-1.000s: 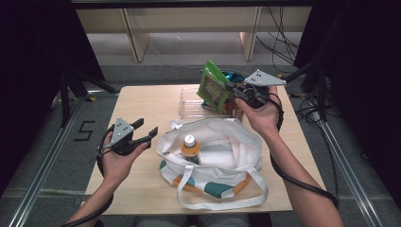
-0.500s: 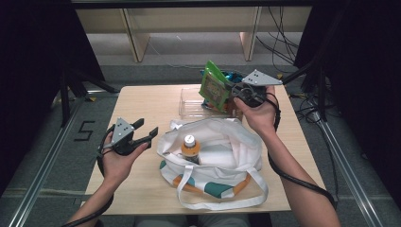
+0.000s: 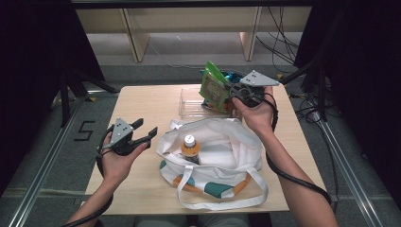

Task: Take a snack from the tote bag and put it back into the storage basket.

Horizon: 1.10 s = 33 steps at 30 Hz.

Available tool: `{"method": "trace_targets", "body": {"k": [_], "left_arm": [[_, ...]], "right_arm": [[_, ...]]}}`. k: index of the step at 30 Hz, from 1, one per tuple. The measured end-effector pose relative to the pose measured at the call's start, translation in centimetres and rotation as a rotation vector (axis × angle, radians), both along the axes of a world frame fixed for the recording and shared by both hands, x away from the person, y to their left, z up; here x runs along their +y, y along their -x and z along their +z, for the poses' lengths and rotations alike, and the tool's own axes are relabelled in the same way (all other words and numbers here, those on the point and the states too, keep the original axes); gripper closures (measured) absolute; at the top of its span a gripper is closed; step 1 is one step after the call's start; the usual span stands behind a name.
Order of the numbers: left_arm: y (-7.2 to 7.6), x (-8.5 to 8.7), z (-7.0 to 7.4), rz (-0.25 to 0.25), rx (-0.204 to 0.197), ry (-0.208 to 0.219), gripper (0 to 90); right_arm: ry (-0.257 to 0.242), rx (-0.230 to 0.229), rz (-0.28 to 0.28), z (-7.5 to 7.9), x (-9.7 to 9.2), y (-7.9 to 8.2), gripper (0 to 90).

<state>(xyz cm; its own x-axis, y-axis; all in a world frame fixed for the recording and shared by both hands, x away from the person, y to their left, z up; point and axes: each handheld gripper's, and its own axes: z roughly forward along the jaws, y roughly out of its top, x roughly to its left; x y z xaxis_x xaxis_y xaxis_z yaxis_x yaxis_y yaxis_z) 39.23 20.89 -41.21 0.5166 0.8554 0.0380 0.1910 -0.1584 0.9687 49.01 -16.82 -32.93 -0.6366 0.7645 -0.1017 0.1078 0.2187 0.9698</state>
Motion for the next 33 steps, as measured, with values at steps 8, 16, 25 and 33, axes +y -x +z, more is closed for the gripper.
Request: {"method": "trace_targets", "body": {"k": [8,16,25,33], "left_arm": [[0.1,0.0,0.0,0.001,-0.001,-0.002,36.6],[0.1,0.0,-0.1,0.002,0.000,-0.002,36.6],[0.1,0.0,-0.1,0.002,0.000,-0.003,36.7],[0.0,0.1,-0.1,0.003,0.000,-0.003,36.7]], "right_arm": [[0.012,-0.009,-0.016,-0.2,0.1,-0.1,90.0],[0.033,-0.011,-0.019,-0.7,0.3,-0.6,90.0],[0.052,-0.013,-0.033,-1.3,0.4,-1.0,90.0],[0.066,-0.018,-0.040,-1.6,0.5,-1.3,90.0]]}}
